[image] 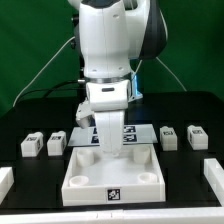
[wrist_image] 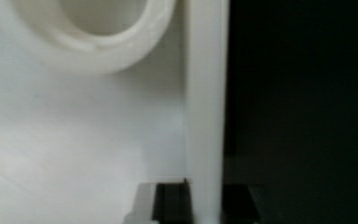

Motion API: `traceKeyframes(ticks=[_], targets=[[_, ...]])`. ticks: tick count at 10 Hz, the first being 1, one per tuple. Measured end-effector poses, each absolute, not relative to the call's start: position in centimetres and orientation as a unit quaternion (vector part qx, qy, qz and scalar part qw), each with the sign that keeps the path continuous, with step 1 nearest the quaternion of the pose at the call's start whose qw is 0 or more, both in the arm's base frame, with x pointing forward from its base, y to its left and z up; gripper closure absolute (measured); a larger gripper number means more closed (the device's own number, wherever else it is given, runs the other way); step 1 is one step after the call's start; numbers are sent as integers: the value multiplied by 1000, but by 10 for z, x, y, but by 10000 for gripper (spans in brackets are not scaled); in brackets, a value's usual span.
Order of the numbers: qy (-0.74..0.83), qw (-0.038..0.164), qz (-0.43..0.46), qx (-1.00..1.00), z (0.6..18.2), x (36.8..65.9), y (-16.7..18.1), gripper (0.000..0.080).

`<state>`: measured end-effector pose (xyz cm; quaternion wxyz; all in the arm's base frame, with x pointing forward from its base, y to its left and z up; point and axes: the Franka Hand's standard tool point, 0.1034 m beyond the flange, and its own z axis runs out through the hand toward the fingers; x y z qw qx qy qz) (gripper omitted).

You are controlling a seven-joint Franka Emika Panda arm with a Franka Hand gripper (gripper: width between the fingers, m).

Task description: Assemble one leg

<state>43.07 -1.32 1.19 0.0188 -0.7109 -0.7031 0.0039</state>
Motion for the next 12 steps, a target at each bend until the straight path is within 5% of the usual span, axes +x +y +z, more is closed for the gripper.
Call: traceKeyframes(ticks=[6, 12], targets=[[-696, 5, -29, -717, 12, 495, 50, 739], [-703, 23, -13, -711, 12, 496, 70, 739]])
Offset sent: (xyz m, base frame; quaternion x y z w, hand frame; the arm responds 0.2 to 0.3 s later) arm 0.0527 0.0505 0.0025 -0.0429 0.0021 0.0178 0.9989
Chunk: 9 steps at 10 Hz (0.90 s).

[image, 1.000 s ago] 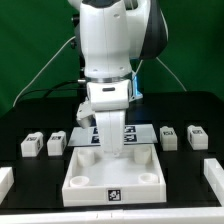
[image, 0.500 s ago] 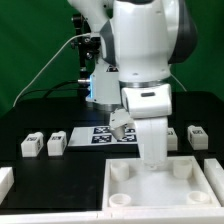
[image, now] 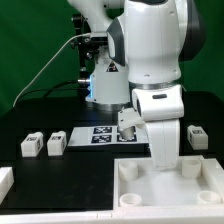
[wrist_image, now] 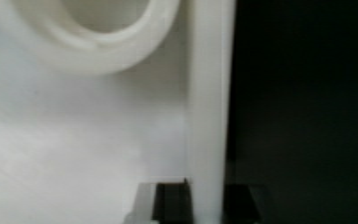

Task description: Assemble one leg

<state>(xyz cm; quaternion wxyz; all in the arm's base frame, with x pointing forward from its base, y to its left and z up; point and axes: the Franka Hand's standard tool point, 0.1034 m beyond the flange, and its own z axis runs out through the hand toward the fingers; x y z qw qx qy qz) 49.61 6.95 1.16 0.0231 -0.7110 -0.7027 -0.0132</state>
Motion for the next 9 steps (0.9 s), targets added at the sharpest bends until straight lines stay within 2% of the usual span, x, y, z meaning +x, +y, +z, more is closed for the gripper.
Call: traceKeyframes(ticks=[2, 3, 4, 5, 6, 7, 8, 9], targets=[[-702, 23, -13, -711, 12, 496, 69, 739], [-702, 23, -13, -712, 11, 496, 69, 639], [-702, 23, -13, -712, 11, 496, 69, 504], [-702, 23, -13, -712, 11, 496, 68, 504], [-702, 23, -13, -712, 11, 496, 68, 302], [-702, 23, -13, -712, 11, 496, 68, 200], [-702, 23, -13, -712, 11, 496, 68, 200], [-701, 23, -13, -712, 11, 496, 68, 161]])
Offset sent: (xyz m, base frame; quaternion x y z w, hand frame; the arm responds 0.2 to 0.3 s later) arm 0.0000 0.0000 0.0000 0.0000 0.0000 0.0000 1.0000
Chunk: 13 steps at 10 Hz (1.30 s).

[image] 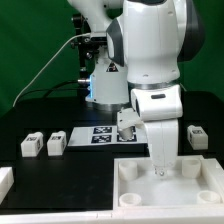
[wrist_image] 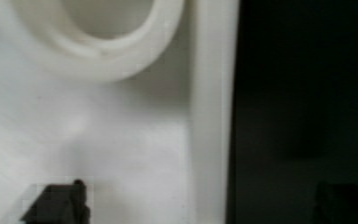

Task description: Assemble one leg

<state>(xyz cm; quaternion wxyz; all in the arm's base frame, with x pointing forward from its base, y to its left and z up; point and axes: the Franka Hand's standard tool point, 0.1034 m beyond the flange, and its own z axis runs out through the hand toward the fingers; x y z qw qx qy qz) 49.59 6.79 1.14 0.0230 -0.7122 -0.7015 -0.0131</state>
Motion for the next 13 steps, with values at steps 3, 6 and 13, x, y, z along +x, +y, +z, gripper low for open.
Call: traceKeyframes(ticks=[3, 6, 13], targets=[[-701, 23, -13, -713, 11, 496, 67, 150], [-701, 23, -13, -713, 11, 496, 67, 150], [-449, 26, -5, -893, 53, 484, 111, 150]])
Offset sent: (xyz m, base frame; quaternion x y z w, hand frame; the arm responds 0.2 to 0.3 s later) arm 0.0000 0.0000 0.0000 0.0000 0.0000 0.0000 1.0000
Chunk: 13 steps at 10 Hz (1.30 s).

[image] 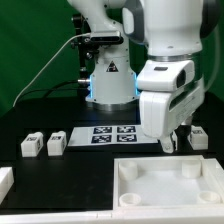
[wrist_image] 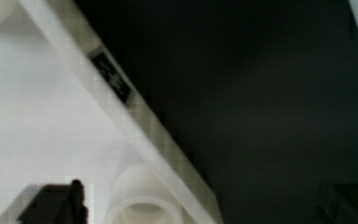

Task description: Assemble one leg

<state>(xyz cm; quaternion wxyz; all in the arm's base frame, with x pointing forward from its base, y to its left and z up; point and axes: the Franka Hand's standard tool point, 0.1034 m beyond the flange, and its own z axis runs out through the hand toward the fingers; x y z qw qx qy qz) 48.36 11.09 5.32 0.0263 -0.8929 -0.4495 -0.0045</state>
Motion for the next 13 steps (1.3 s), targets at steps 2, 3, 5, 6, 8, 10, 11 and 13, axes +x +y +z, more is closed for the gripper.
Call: traceKeyframes(ticks=[2, 3, 5, 6, 8, 10, 11, 13], targets=[[-319, 38, -5, -947, 58, 482, 128, 150], [-299, 40, -4, -953, 58, 481, 128, 150], [-187, 46, 1, -981, 57, 481, 130, 150], [-124, 49, 6, -991, 56, 478, 135, 150], [-2, 49, 22, -999, 52, 465, 165, 150], [-28, 46, 33, -998, 49, 456, 173, 150], [-29, 44, 39, -998, 49, 455, 172, 150], [-39, 29, 135, -990, 50, 449, 167, 150]])
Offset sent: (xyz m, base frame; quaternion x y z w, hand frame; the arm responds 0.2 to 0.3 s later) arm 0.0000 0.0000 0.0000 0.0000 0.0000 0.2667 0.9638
